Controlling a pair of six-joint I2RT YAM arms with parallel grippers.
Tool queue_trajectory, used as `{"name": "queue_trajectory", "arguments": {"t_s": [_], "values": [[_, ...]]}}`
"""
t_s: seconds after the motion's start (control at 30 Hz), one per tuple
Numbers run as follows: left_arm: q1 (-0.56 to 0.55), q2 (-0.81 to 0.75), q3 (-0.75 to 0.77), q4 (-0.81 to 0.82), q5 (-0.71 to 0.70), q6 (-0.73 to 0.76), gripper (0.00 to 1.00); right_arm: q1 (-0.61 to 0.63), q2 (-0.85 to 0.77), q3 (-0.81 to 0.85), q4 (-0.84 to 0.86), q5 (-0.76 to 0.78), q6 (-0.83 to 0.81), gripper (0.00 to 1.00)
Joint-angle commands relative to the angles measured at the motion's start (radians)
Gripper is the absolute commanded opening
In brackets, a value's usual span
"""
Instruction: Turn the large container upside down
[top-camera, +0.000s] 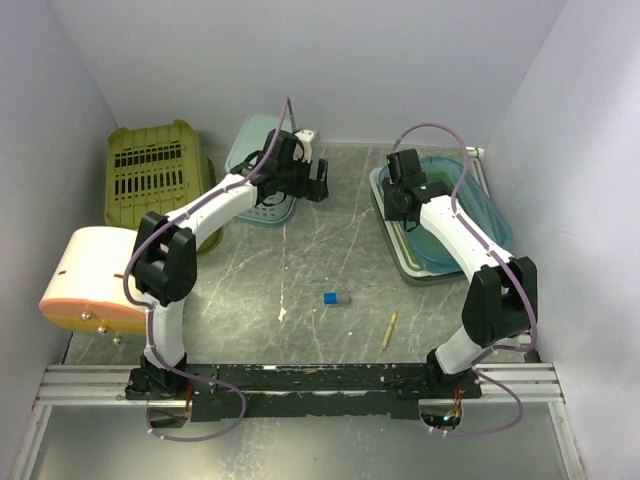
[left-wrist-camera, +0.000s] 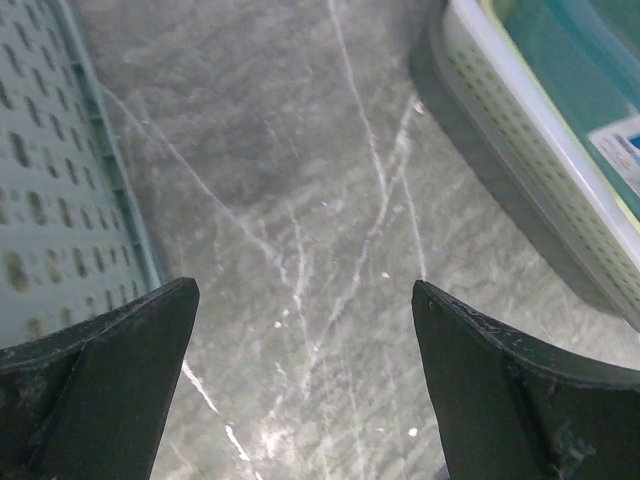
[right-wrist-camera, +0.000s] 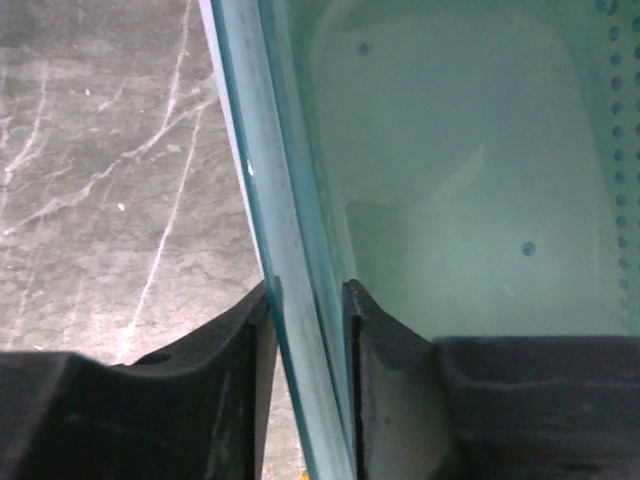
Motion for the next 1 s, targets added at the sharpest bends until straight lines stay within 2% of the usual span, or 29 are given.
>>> {"name": "queue_trajectory", "arguments": {"t_s": [0.0, 0.17, 0.2, 0.3, 0.5, 0.67, 0.8, 0.97], "values": [[0.051, 0.051, 0.081, -0.046, -0.020, 0.033, 1.00, -0.010, -0.047, 0.004, 0.017, 0.020, 0.003, 0.25], [0.059, 0.072, 0.097, -0.062, -0.046, 0.057, 1.00, -0.010, -0.088, 0.035, -0.006, 0.038, 0.009, 0.02], [0.062, 0.074, 0.099, -0.063, -0.048, 0.056, 1.00, -0.010, -0.096, 0.043, -0.012, 0.042, 0.010, 0.00], [0.077, 0.080, 0.113, -0.068, -0.050, 0.047, 1.00, -0.009, -0.133, 0.064, -0.023, 0.059, 0.013, 0.00], [0.085, 0.058, 0.127, -0.054, 0.040, 0.018, 1.00, -0.010, -0.223, 0.142, -0.038, 0.067, 0.007, 0.00], [0.054, -0.024, 0.140, -0.061, 0.116, -0.002, 0.99, -0.009, -0.299, 0.226, 0.008, -0.068, 0.004, 0.00], [0.046, -0.150, 0.121, -0.083, 0.111, -0.012, 1.00, -0.009, -0.323, 0.274, 0.068, -0.206, 0.040, 0.00], [0.103, -0.328, 0.111, -0.173, 0.050, -0.045, 1.00, -0.009, -0.301, 0.249, 0.253, -0.520, 0.164, 0.00]]}}
